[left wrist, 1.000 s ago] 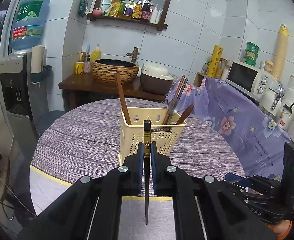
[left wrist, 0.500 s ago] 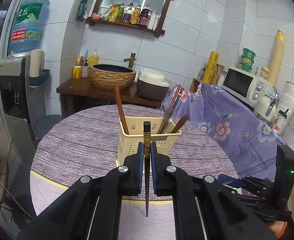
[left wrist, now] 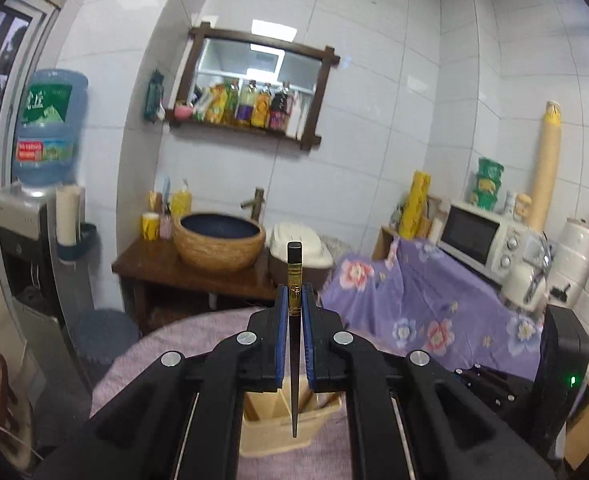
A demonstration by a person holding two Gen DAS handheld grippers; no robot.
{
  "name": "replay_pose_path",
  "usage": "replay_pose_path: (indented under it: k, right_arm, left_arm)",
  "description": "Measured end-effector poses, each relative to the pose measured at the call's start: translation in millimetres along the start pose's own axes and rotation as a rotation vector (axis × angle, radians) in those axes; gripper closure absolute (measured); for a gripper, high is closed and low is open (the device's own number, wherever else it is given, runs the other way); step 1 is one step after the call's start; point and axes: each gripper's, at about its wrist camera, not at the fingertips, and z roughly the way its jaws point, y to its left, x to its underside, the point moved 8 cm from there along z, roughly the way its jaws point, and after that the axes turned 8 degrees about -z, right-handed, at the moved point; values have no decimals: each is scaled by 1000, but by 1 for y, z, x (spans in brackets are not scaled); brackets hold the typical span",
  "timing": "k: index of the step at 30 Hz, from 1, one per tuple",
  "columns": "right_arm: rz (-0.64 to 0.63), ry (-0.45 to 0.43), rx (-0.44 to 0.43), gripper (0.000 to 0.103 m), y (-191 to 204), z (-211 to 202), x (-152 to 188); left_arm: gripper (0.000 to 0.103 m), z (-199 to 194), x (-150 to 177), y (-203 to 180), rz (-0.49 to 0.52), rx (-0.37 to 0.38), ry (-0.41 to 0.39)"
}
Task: Organize utensils
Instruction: 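Lift both held utensils and carry them above the cream basket, then open both grippers to drop the spoon and chopstick into the basket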
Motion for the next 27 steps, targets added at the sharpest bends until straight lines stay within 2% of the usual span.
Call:
replay_pose_path:
  k: [2, 5, 12, 18, 27]
  right_arm:
    - [7, -1, -5, 66, 0, 15, -16]
    - [1, 13, 12, 66, 2, 43, -17]
    - [-11, 121, -3, 66, 14, 106, 42]
    - [-38, 152, -1, 66, 21, 127, 72]
    - [-79, 150, 39, 66, 20, 129, 77]
  left_arm:
    - [95, 11, -8, 0, -1, -18, -13]
    - [95, 32, 0, 4, 14, -67, -13]
    - [95, 79, 63, 39, -17, -124, 88]
    - [95, 95, 105, 53, 0, -144, 155]
    - [95, 105, 125, 68, -27, -148, 215]
